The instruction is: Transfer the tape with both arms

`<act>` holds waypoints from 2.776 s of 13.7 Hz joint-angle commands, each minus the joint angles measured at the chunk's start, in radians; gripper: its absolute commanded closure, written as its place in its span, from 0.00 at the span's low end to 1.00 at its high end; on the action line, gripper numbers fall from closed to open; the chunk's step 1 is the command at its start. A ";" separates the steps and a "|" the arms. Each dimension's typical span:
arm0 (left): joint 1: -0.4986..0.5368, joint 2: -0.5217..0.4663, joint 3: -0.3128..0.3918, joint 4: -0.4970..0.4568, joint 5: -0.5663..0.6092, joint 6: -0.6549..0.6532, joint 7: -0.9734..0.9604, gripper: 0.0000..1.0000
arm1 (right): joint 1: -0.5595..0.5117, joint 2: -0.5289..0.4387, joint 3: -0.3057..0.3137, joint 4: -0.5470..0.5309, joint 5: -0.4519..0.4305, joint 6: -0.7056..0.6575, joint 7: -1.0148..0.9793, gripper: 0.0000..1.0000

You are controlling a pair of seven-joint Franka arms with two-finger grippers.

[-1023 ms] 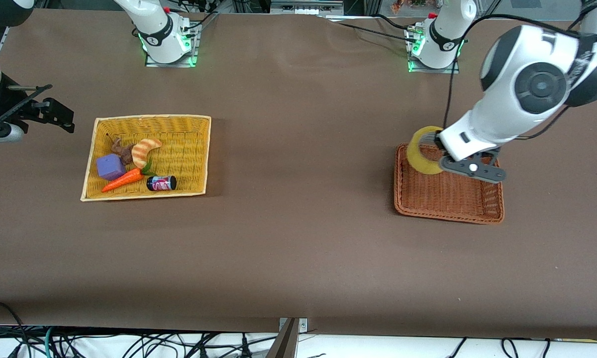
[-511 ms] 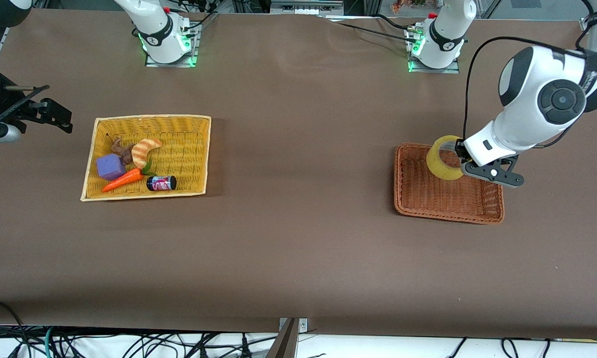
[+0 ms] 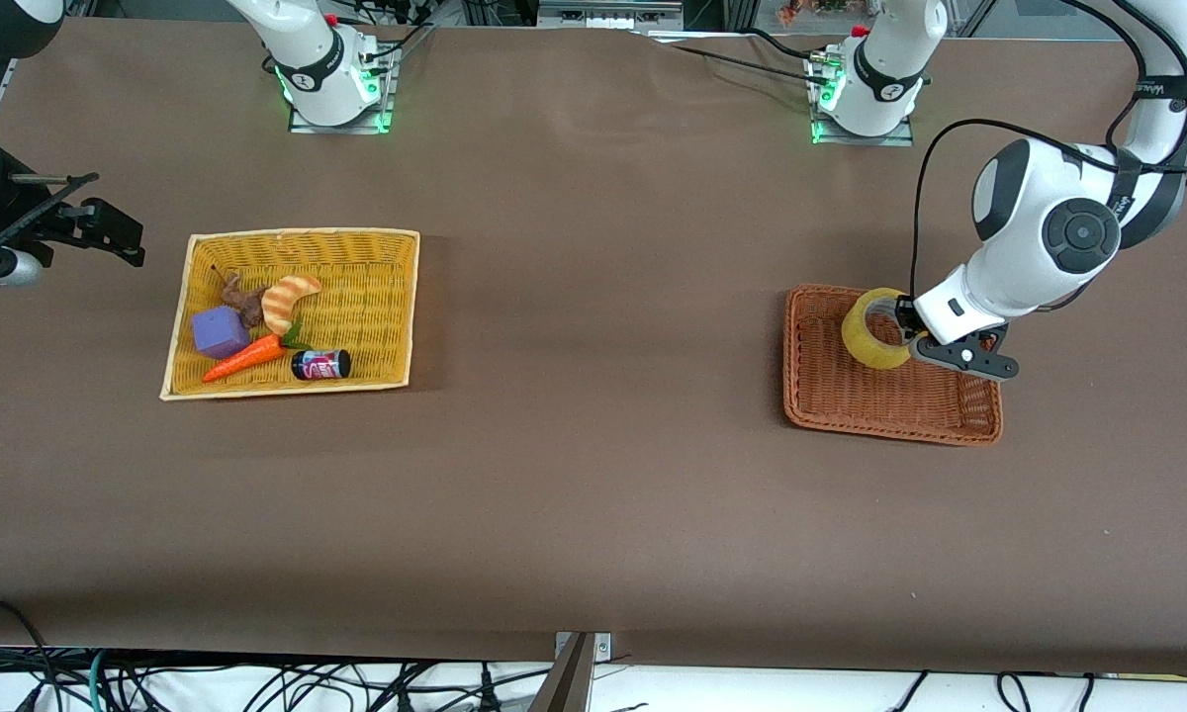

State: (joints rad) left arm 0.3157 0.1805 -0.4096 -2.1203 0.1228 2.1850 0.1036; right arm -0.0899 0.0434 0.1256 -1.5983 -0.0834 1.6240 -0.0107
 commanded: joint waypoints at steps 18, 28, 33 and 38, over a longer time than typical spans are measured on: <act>-0.270 0.217 0.330 -0.046 0.080 0.338 0.024 0.11 | -0.004 0.012 -0.001 0.024 0.013 -0.004 -0.008 0.00; -0.313 -0.235 0.324 0.000 0.016 -0.026 0.013 0.00 | -0.004 0.012 -0.001 0.024 0.013 -0.004 -0.008 0.00; -0.329 -0.224 0.321 0.342 -0.080 -0.416 0.007 0.00 | -0.005 0.012 -0.001 0.024 0.013 -0.004 -0.006 0.00; -0.349 -0.173 0.322 0.474 -0.074 -0.511 -0.005 0.00 | -0.007 0.012 -0.003 0.024 0.014 -0.003 -0.006 0.00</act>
State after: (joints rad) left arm -0.0251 -0.0408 -0.0941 -1.7070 0.0615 1.7064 0.1056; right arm -0.0905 0.0465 0.1236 -1.5953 -0.0834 1.6244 -0.0106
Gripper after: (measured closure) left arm 0.000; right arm 0.000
